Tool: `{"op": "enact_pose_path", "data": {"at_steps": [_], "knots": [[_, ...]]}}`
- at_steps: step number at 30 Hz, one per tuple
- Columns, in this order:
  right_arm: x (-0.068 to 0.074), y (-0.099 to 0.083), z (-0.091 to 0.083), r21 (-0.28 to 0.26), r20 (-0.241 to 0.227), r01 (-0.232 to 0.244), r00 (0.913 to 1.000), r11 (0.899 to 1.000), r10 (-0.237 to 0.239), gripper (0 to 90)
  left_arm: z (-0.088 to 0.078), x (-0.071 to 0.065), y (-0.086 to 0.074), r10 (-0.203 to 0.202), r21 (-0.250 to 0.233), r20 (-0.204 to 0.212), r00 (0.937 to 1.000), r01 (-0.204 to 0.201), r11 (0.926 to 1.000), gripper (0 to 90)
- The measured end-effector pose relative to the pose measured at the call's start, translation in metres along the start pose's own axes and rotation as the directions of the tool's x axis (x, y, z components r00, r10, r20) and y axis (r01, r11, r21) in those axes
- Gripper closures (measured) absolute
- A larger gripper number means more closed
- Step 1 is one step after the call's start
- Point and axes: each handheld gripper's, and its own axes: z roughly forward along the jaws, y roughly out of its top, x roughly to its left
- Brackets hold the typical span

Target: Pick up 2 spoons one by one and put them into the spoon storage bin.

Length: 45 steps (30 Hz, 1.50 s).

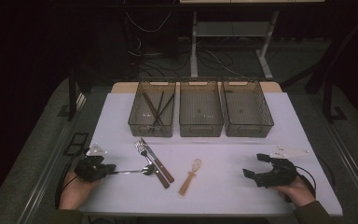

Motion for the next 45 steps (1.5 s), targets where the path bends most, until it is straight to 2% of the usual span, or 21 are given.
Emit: {"op": "enact_pose_path", "data": {"at_steps": [5,7,10,13,19,25,29,32,34,38,40,45], "knots": [[0.001,0.0,0.0,0.0,-0.002,0.004,1.0,1.0,-0.004,11.7,-0.001,-0.001,0.0,-0.001,-0.013,-0.003,1.0,0.0,0.9999,89.3],[0.001,0.0,0.001,0.001,-0.001,0.005,1.0,1.0,-0.005,11.7,-0.001,-0.003,0.003,0.014,-0.045,0.002,0.9999,-0.014,0.9989,89.2],[0.001,0.0,0.0,0.001,-0.001,0.005,1.0,1.0,-0.005,11.7,-0.001,-0.009,0.011,0.035,-0.098,0.022,0.9991,-0.033,0.9946,83.6],[0.001,0.0,0.001,0.001,0.0,0.005,1.0,1.0,-0.005,11.7,0.001,-0.018,0.02,0.055,-0.141,0.06,0.9967,-0.046,0.989,78.1],[0.002,0.0,0.001,0.002,-0.003,0.005,1.0,1.0,-0.005,11.7,0.011,-0.035,0.043,0.096,-0.208,0.15,0.984,-0.064,0.9761,67.2],[0.002,0.001,0.001,0.002,-0.005,0.004,1.0,1.0,-0.004,11.7,0.025,-0.05,0.064,0.138,-0.247,0.195,0.971,-0.088,0.9649,57.9],[0.002,0.0,0.001,0.002,-0.007,0.004,1.0,1.0,-0.004,11.7,0.034,-0.054,0.066,0.165,-0.229,0.204,0.965,-0.116,0.9665,49.9],[0.002,0.0,0.001,0.003,-0.008,0.005,1.0,1.0,-0.005,11.7,0.036,-0.055,0.06,0.164,-0.219,0.197,0.9667,-0.119,0.9684,47.4],[0.002,0.0,0.001,0.005,-0.008,0.008,0.9999,1.0,-0.008,11.8,0.038,-0.054,0.055,0.181,-0.195,0.188,0.9653,-0.144,0.9702,47.0],[0.003,0.0,0.001,0.005,-0.008,0.01,0.9999,1.0,-0.01,11.7,0.041,-0.052,0.048,0.189,-0.171,0.189,0.9637,-0.157,0.9727,46.8],[0.002,0.0,0.001,0.005,-0.006,0.009,0.9999,1.0,-0.009,11.7,0.042,-0.052,0.047,0.18,-0.165,0.189,0.9655,-0.149,0.9749,46.7],[0.002,0.0,0.001,0.006,-0.006,0.007,1.0,1.0,-0.007,11.7,0.043,-0.054,0.047,0.192,-0.154,0.19,0.9628,-0.164,0.9743,47.0]]}}
